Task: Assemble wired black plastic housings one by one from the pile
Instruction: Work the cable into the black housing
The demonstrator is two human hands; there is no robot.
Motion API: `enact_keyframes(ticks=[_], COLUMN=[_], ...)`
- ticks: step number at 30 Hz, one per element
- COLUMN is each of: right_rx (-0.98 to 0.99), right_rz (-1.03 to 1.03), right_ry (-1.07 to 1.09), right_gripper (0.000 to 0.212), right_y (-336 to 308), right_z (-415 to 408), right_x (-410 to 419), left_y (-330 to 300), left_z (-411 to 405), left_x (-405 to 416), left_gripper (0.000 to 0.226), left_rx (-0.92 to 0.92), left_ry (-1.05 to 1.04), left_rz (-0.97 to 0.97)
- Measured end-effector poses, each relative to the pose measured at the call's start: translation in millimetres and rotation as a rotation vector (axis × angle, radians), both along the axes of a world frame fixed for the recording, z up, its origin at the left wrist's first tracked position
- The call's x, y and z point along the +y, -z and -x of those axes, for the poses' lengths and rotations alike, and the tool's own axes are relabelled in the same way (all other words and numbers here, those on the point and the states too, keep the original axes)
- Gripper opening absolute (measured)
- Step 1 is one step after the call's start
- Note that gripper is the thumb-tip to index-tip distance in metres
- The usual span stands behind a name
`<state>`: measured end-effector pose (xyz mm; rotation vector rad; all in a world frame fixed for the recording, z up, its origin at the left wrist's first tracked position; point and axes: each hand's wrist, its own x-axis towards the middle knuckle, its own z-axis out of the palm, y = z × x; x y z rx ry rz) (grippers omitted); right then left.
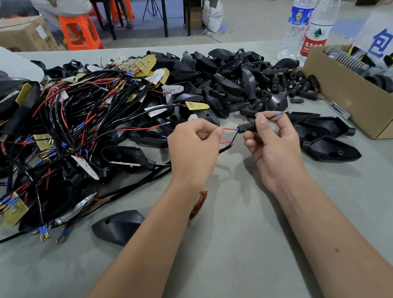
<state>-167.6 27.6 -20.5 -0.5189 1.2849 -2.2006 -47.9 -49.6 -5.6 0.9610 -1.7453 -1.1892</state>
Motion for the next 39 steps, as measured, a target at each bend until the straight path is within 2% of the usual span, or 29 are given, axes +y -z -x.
enact_keyframes(ticks=[10, 15, 19, 27, 32, 39], right_rx=[0.114, 0.051, 0.002, 0.073, 0.033, -0.019], right_rz=[-0.043, -0.029, -0.006, -0.054, -0.036, -0.002], right_ry=[-0.076, -0.022, -0.019, -0.113, -0.046, -0.067], right_gripper=[0.008, 0.006, 0.003, 0.006, 0.007, 0.01], right_y=[-3.1, -2.3, -1.7, -3.0, -2.2, -2.0], right_z=[-5.6, -2.8, -0.6, -3.2, -2.1, -1.5], right_x=[0.9, 0.8, 1.8, 2.9, 1.6, 2.0], left_y=[5.5, 2.8, 3.4, 7.6, 8.2, 6.5], left_z=[3.0, 1.1, 1.0, 1.2, 2.9, 2.6], left_x=[4.4, 2.6, 2.4, 1.2, 2.8, 6.4], left_gripper=[0.008, 0.006, 0.006, 0.024, 0.007, 0.013], left_rx=[-0.027, 0.083, 0.086, 0.002, 0.021, 0.089], left_ry=[0.125, 0.093, 0.138, 0.109, 0.071, 0.023], left_rz=[0.115, -0.061, -0.12, 0.065, 0.067, 0.082])
